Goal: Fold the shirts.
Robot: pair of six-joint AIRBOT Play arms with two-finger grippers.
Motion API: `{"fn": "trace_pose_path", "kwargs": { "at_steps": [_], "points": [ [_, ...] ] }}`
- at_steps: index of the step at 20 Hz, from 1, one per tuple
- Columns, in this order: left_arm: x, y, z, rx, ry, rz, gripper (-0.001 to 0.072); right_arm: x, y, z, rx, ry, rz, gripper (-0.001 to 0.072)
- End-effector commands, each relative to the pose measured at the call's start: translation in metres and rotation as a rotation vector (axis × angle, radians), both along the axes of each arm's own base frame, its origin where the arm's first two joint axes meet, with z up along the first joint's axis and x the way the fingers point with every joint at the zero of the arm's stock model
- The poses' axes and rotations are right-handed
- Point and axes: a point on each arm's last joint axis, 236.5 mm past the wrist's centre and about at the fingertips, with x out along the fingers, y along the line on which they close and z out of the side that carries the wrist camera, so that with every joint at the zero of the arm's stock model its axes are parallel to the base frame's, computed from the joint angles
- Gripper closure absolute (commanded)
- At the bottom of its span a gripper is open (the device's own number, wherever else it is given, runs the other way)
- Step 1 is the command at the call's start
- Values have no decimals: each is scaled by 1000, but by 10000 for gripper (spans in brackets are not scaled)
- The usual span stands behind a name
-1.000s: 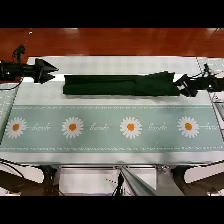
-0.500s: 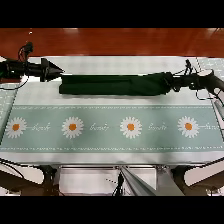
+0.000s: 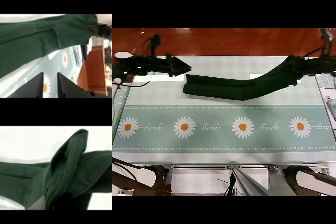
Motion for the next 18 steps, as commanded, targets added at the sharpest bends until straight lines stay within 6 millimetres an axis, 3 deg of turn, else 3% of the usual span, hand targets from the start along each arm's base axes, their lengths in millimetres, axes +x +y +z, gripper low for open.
{"fn": "trace_pose_path", "kwargs": {
  "at_steps": [1, 2, 5, 7, 12, 14, 16, 18],
  "points": [
    [-11, -61, 1, -2, -12, -63, 483, -44, 1, 39, -140, -12, 26, 690],
    [-20, -80, 1, 0, -8, -98, 535, -53, 4, 48, -175, -23, 30, 690],
    [-51, -129, -1, 5, -10, -212, 582, -71, 15, 70, -230, -62, 18, 690],
    [-69, -158, -15, 65, -7, -261, 584, -81, 27, 80, -230, -76, 25, 690],
    [-116, -193, -56, 252, -28, -405, 587, -104, 49, 99, -180, -86, 25, 690],
    [-123, -209, -60, 257, -40, -412, 603, -112, 57, 109, -165, -106, 29, 690],
    [-126, -225, -67, 265, -58, -406, 680, -120, 64, 118, -148, -126, 30, 690],
    [-135, -239, -74, 268, -48, -418, 680, -128, 71, 127, -135, -145, 33, 690]
  ]
}}
